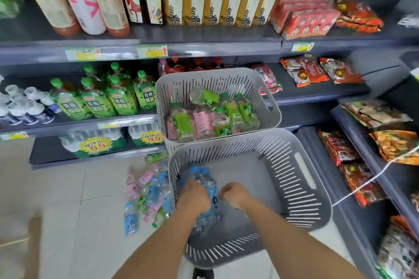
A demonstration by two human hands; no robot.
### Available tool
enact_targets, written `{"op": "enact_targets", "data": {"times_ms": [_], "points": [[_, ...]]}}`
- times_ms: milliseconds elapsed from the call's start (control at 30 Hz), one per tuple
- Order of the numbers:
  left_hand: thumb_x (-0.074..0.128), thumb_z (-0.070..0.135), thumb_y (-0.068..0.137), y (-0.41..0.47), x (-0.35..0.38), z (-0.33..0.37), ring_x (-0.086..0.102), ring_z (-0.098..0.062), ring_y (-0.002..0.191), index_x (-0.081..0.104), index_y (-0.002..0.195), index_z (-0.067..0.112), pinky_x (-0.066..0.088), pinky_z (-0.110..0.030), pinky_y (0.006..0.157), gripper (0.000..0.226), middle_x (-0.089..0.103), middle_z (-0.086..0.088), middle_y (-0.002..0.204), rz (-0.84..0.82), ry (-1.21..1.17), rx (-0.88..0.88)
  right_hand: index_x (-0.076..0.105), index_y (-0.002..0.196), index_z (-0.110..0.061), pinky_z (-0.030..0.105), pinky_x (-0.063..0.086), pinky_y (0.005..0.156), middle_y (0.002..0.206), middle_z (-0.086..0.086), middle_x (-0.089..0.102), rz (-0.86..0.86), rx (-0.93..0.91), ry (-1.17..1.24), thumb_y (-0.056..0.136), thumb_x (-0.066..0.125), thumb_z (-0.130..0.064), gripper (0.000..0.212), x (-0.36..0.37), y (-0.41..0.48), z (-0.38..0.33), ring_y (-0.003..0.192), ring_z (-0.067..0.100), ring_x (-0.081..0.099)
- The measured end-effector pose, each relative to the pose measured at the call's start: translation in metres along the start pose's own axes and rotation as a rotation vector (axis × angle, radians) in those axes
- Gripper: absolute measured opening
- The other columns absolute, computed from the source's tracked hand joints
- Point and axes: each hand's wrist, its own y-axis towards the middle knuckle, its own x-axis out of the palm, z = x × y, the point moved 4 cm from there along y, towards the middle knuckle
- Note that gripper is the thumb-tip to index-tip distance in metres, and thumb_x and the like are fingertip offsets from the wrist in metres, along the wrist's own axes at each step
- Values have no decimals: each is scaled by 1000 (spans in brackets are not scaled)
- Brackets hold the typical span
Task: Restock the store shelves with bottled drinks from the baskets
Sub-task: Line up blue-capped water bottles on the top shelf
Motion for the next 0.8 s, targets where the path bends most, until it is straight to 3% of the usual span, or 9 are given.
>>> {"op": "enact_targets", "data": {"times_ms": [67, 133, 267, 500, 633, 800], "points": [[51, 6, 87, 13, 12, -5, 50, -32, 123, -13, 144, -12, 48, -37, 98, 88, 36, -26, 142, -46, -191, -111, 61, 111, 0, 25, 35, 52, 85, 12, 55, -43, 57, 63, 94, 51, -12, 23, 12, 10, 6, 65, 14, 44], [53, 7, 88, 19, 19, -7, 45, -35, 127, -18, 145, -7, 46, -38, 100, 92, 29, -27, 146, -31, -294, -174, 55, 111, -5, 22, 32, 52, 85, 7, 51, -84, 125, 142, 95, 47, -10, 19, 23, 20, 11, 65, 12, 42], [59, 13, 88, 23, 22, -6, 33, -37, 135, -13, 147, -3, 41, -39, 106, 95, 16, -27, 149, -4, -369, -249, 55, 96, -4, 24, 43, 54, 71, 9, 54, -128, 241, 399, 94, 49, -9, 8, 45, 36, 14, 58, 18, 50], [72, 19, 82, 29, 23, -7, 40, -32, 132, -1, 148, -3, 45, -31, 100, 101, 20, -23, 147, 28, -482, -327, 56, 77, -5, 31, 53, 54, 72, 12, 63, -167, 297, 523, 94, 60, -23, 25, 57, 52, 18, 60, 21, 62], [70, 21, 84, 30, 22, -8, 40, -30, 132, 1, 148, -2, 45, -28, 97, 97, 21, -22, 148, 38, -510, -321, 55, 81, -1, 28, 55, 47, 77, 13, 64, -160, 267, 512, 90, 65, -13, 18, 53, 56, 16, 62, 21, 63], [76, 10, 76, 26, 16, -8, 53, -29, 117, 18, 143, 1, 53, -36, 92, 89, 46, -16, 133, -52, -725, -253, 53, 112, 1, 26, 51, 47, 88, 13, 67, -175, 243, 402, 92, 62, -19, 30, 39, 41, 15, 66, 19, 65]]}}
